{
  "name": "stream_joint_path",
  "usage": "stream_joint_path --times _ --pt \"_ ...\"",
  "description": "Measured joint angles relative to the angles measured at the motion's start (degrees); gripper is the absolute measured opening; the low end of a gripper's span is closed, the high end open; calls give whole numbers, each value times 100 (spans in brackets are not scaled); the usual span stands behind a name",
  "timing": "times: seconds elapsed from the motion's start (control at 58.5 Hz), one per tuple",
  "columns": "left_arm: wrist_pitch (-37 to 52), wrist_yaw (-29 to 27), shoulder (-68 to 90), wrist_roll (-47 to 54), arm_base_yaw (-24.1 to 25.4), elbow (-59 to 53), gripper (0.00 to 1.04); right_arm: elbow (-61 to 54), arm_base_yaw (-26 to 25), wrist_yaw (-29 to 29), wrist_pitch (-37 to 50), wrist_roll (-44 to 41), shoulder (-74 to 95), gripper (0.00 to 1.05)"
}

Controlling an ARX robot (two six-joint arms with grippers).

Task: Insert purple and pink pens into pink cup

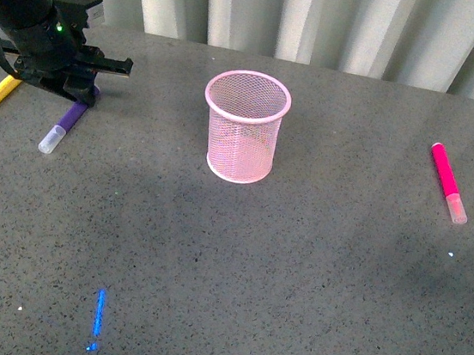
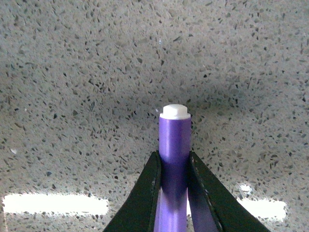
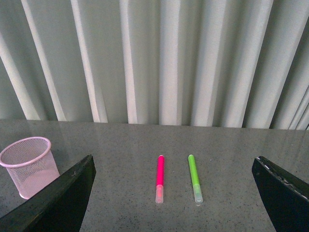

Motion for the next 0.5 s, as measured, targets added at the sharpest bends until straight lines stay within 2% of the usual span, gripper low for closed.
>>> stream_joint_path --times 0.239,0.342,0.496 --pt "564 179 -461 -236 -9 -739 12 -2 0 0 0 0 0 98" --pt "1816 341 -1152 -468 -31 -1471 12 -2 0 0 0 0 0 98" --pt "3799 188 -2280 -758 -162 -2444 12 0 0 0 0 0 0 98"
